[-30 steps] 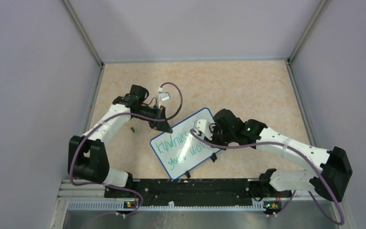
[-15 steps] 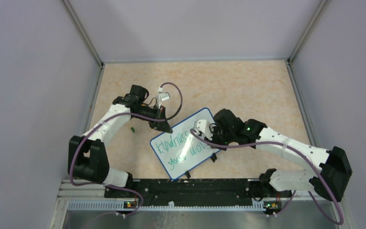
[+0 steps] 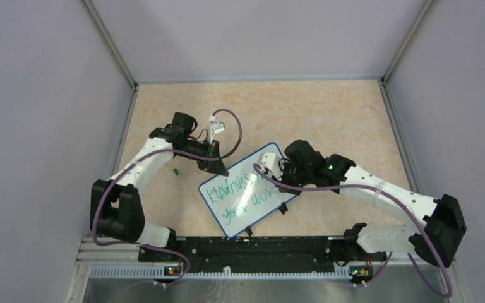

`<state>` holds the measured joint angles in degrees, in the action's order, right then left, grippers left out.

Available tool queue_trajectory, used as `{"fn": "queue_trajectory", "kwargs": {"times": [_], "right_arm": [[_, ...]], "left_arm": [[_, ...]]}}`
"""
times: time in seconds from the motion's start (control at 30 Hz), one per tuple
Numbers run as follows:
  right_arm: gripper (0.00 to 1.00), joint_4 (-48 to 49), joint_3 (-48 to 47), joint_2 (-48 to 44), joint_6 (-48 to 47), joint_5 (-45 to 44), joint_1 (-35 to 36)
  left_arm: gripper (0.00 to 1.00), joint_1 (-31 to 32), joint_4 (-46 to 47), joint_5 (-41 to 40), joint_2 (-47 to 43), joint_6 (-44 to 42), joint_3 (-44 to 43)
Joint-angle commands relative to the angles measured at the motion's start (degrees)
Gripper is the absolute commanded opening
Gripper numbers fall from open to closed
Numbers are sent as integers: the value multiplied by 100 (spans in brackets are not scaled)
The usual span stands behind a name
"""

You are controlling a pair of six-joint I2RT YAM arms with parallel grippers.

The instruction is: Write a sentence on the whiteboard

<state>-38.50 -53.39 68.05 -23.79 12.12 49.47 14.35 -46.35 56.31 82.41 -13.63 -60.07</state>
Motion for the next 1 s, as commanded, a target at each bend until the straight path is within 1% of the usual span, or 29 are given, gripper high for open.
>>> {"fn": "queue_trajectory", "kwargs": {"times": [0.0,0.47,0.73,0.97], "right_arm": [[0,280,-282,65,10,-111,-76],[0,164,-365,19,-20,-33,-338],[0,-240,-355,-256,-160,621,-331],[0,-192,-95,-425,-77,416,-378]], "left_arm": [[0,147,1,-674,171,-149,242],[0,150,-1,-683,187,-140,241],[0,152,-12,-659,214,-149,242],[0,156,-8,-641,215,-163,235]]}}
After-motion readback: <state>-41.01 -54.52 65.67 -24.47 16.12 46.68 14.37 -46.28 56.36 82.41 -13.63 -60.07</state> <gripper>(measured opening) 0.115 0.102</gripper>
